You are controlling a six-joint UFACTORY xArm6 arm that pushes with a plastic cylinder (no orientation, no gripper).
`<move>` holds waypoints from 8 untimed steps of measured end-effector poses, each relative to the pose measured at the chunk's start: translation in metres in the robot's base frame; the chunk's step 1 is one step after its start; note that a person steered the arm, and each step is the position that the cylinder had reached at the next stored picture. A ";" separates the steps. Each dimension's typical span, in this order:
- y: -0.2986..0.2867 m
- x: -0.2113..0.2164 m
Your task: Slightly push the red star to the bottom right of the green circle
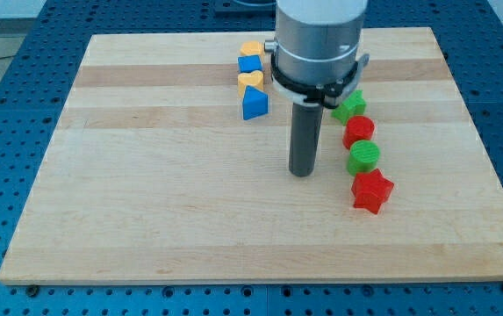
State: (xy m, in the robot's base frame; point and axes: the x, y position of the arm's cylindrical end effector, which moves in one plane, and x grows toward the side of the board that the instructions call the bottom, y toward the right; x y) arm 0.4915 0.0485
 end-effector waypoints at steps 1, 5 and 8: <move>0.015 0.003; 0.068 0.023; 0.078 0.049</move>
State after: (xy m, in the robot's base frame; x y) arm 0.5401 0.1264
